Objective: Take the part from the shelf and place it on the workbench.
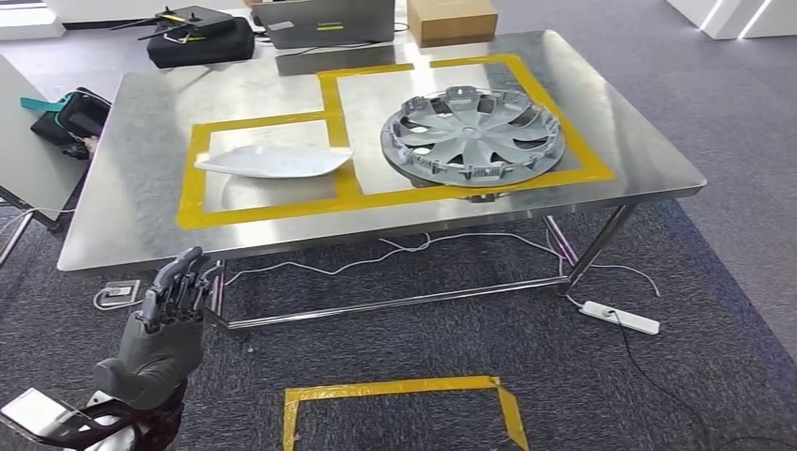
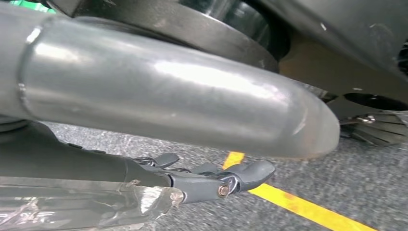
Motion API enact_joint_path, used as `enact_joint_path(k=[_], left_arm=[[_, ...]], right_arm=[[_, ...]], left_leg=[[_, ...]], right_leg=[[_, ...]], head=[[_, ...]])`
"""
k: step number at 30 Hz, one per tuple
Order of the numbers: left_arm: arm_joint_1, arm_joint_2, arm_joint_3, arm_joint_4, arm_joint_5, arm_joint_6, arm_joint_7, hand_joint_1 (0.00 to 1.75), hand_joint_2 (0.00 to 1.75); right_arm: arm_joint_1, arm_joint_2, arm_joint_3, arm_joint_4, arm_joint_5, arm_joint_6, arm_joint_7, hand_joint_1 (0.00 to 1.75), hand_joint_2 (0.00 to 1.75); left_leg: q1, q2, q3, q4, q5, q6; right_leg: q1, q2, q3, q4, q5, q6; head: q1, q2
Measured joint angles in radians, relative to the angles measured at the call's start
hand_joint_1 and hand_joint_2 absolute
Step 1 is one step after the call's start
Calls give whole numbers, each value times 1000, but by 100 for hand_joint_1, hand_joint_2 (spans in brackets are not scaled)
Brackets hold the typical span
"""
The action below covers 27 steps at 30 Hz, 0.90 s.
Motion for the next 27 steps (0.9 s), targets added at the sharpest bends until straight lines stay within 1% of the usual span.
enact_joint_path(k=[1, 2, 3, 4, 5, 6, 7, 8, 9, 10, 11, 12, 13, 14, 15, 16, 17, 18, 19, 20, 21, 22, 23, 24, 25, 26, 27], left_arm=[[-1, 0, 0, 0, 0, 0, 0, 0, 0], [-3, 0, 1, 0, 0, 0, 0, 0, 0], [-4, 0, 1, 0, 0, 0, 0, 0, 0], [-6, -1, 1, 0, 1, 0, 0, 0, 0], [-6, -1, 2, 0, 1, 0, 0, 0, 0], [-5, -1, 2, 0, 1, 0, 0, 0, 0], [-5, -1, 3, 0, 1, 0, 0, 0, 0], [-4, -1, 3, 0, 1, 0, 0, 0, 0], [-4, -1, 4, 0, 1, 0, 0, 0, 0], [-4, -1, 4, 0, 1, 0, 0, 0, 0], [-4, -1, 5, 0, 1, 0, 0, 0, 0], [-4, -1, 6, 0, 1, 0, 0, 0, 0], [-3, -1, 7, 0, 1, 0, 0, 0, 0], [-3, -1, 8, 0, 1, 0, 0, 0, 0], [-3, -1, 10, 0, 1, 0, 0, 0, 0], [-3, -1, 11, 0, 1, 0, 0, 0, 0], [-3, -1, 12, 0, 1, 0, 0, 0, 0], [-4, -1, 13, 0, 1, 0, 0, 0, 0], [-4, -1, 14, 0, 1, 0, 0, 0, 0], [-5, -1, 14, 0, 1, 0, 0, 0, 0], [-4, -1, 14, 0, 1, 0, 0, 0, 0], [-4, -1, 14, 0, 0, 0, 0, 0, 0], [-4, -1, 14, 0, 0, 0, 0, 0, 0], [-4, -1, 15, 0, 0, 0, 0, 0, 0], [-3, -1, 15, 1, 0, 0, 0, 0, 0], [-3, -1, 15, 1, -1, 0, 0, 0, 0], [-3, 0, 15, 2, -1, 0, 0, 0, 0]], right_arm=[[-1, 0, 0, 0, 0, -1, 0, 0, 0], [-1, 0, 0, 0, 0, -2, 0, 0, 0], [-1, 0, 0, 0, 0, -2, 0, 0, 0], [-2, 0, 0, 0, 0, -3, 0, 0, 0], [-1, 0, -1, 0, 0, -3, 0, 0, 0], [0, 0, -2, 0, 0, -4, 1, 0, 0], [1, -1, -3, 0, 0, -4, 1, 0, 0], [4, -1, -4, 0, 0, -4, 1, 0, 0], [6, -1, -6, 0, 0, -4, 2, 0, 0], [6, -1, -6, 0, 0, -4, 2, 0, 0], [6, -1, -6, 0, 0, -4, 2, 0, 0], [5, -1, -6, 0, 0, -5, 3, 0, 0], [4, -1, -6, 0, 0, -5, 3, 0, 0], [3, -2, -7, 0, 0, -5, 3, 0, 0], [3, -2, -7, 0, 0, -5, 3, 0, 0], [2, -2, -7, 0, 0, -5, 3, 0, 0], [0, -2, -7, 0, 0, -5, 2, 0, 0], [-3, -2, -7, 0, 0, -5, 2, 0, 0], [-4, -2, -7, 0, 0, -5, 2, 0, 0], [-5, -2, -7, 0, 0, -5, 2, 0, 0], [-4, -2, -7, 0, 0, -5, 2, 0, 0], [-3, -2, -8, 0, -1, -5, 3, 0, 0], [-3, -2, -8, 0, -1, -5, 3, 0, 0], [-3, -2, -8, 0, -2, -5, 3, 0, 0], [-2, -2, -9, 0, -4, -5, 4, 0, 0], [-2, -2, -9, 0, -5, -5, 4, 0, 0], [0, -2, -10, 0, -7, -5, 4, 0, 0]], left_leg=[[0, 0, 59, -77, 15, 4], [-1, 0, 115, -157, 15, 9], [-2, -1, 154, -216, 10, 14], [-4, -1, 173, -250, 3, 20], [-6, -1, 173, -264, 6, 26], [-6, 0, 163, -262, 15, 32], [-6, 1, 155, -263, 24, 40], [-5, 1, 144, -263, 35, 47], [-4, 2, 133, -264, 46, 53], [-5, 2, 120, -264, 58, 57], [-6, 2, 105, -263, 70, 60], [-8, 2, 88, -262, 83, 60], [-9, 2, 71, -261, 95, 60], [-10, 2, 56, -260, 107, 59], [-11, 2, 42, -258, 117, 57], [-12, 2, 30, -256, 127, 54], [-13, 2, 21, -252, 135, 50], [-14, 2, 14, -248, 142, 46], [-15, 2, 10, -245, 149, 41], [-15, 3, 7, -244, 154, 36], [-13, 3, 4, -243, 156, 30], [-11, 3, -1, -236, 146, 24], [-10, 2, -10, -214, 118, 17], [-7, 2, -25, -172, 76, 10], [-5, 2, -46, -110, 26, 4], [-2, 2, -68, -39, -16, -1], [0, 2, -84, 19, -38, -5]], right_leg=[[0, 1, -10, 0, 10, 4], [1, 1, -17, 1, 19, 8], [3, 2, -21, 0, 29, 13], [3, 2, -24, -2, 39, 18], [4, 2, -27, -5, 50, 23], [2, 2, -31, -6, 54, 28], [1, 2, -39, 3, 41, 34], [0, 2, -50, 29, 8, 39], [-1, 2, -65, 75, -41, 42], [-1, 2, -82, 139, -95, 44], [-1, 2, -96, 208, -136, 45], [0, 2, -101, 262, -154, 46], [0, 2, -92, 289, -147, 45], [0, 2, -66, 280, -121, 44], [0, 3, -23, 236, -90, 41], [1, 3, 33, 165, -76, 38], [2, 3, 92, 83, -78, 36], [3, 4, 133, 18, -90, 34], [4, 5, 156, -25, -105, 31], [6, 5, 161, -42, -110, 27], [6, 4, 153, -41, -107, 19], [5, 3, 148, -41, -101, 10], [3, 2, 141, -41, -94, 1], [2, 0, 133, -42, -85, -5], [2, 0, 125, -41, -76, -8], [2, 0, 116, -40, -67, -10], [2, 1, 108, -39, -58, -9]], head=[[0, 0], [0, 0], [1, 0], [0, 0], [0, 0], [-1, 0], [-1, 0], [1, 0], [3, 0], [6, 0], [8, 0], [8, 0], [8, 0], [8, 0], [8, 0], [8, 0], [8, 0], [8, 0], [8, 0], [7, 0], [7, 0], [7, 0], [5, 0], [3, 0], [1, 0], [-1, 0], [0, 0]])
